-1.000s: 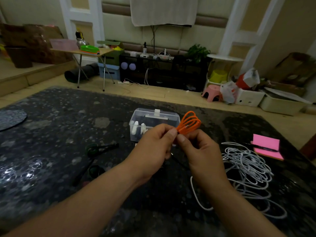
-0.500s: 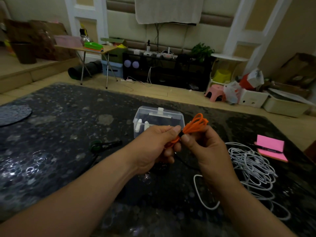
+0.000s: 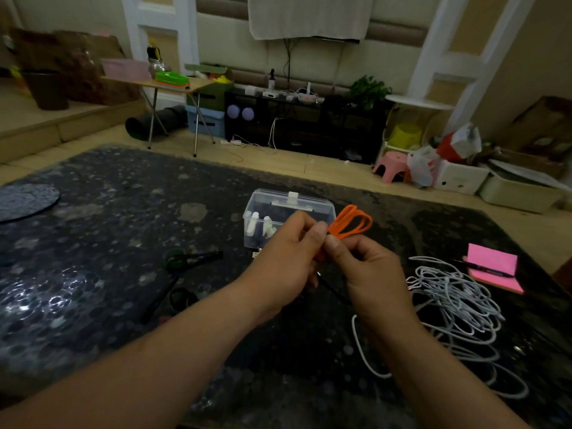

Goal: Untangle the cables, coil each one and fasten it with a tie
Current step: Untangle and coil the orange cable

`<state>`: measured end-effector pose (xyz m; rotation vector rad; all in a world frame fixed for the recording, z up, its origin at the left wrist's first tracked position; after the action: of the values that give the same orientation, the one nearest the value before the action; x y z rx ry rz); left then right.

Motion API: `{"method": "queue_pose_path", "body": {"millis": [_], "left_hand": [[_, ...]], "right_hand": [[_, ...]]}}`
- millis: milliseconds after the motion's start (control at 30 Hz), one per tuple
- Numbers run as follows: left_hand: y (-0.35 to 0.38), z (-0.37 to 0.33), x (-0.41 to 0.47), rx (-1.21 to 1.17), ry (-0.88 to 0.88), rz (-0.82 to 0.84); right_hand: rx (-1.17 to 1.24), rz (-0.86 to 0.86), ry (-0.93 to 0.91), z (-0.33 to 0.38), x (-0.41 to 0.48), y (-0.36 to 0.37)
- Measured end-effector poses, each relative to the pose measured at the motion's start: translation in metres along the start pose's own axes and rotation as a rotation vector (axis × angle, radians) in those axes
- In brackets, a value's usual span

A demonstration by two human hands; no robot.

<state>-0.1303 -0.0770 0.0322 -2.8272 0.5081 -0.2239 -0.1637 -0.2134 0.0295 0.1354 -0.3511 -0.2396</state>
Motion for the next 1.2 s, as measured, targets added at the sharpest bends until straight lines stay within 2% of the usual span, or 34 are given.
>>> {"method": "queue_pose_path", "body": {"millis": [133,267,467,600,767,933,1067,1133,1200], "left_hand": [[-0.001,0.007,0.005,-0.241,-0.1,0.032],[0.009,0.006,0.002,-0.408,-0.172,0.166],[0.017,0.009,-0.003,-0.298,-0.193,0.257],[0.017,0.012,-0.003,-0.287,-0.222,0.227],[0.017,0.011,0.0,-0.116,-0.115,0.172],[0.009,0.014,-0.001,-0.312,-0.184,0.327],[0.006,0.019,-0.009,-0.356,-0.286,0.41],[0.005,0.02,-0.008,-0.275,-0.269,0.382],[0.002,0.016,-0.007,-0.05,-0.157,0.287]], "right_hand": [[0.028,0.053,0.028,0.002,-0.001,0.005],[0.111,0.053,0.056,-0.001,-0.001,0.005],[0.242,0.124,0.171,-0.007,-0.003,0.012],[0.271,0.021,0.17,-0.009,0.001,0.009],[0.163,-0.062,0.165,-0.014,0.01,0.005],[0.316,0.079,0.274,-0.014,0.007,0.028],[0.257,0.147,0.268,-0.01,0.008,0.034],[0.202,0.118,0.253,-0.012,0.01,0.031],[0.18,0.067,0.26,-0.015,0.01,0.028]]}}
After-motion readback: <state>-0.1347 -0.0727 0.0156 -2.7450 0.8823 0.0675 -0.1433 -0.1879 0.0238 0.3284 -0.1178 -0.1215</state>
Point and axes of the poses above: each hand's wrist, its own x-axis towards the middle knuckle, its own y-axis out of the palm, z = x × y, the point moved 7 cm from there along x, towards the middle knuckle, and after that the axes turned 14 degrees about x, right-handed, at the moved point
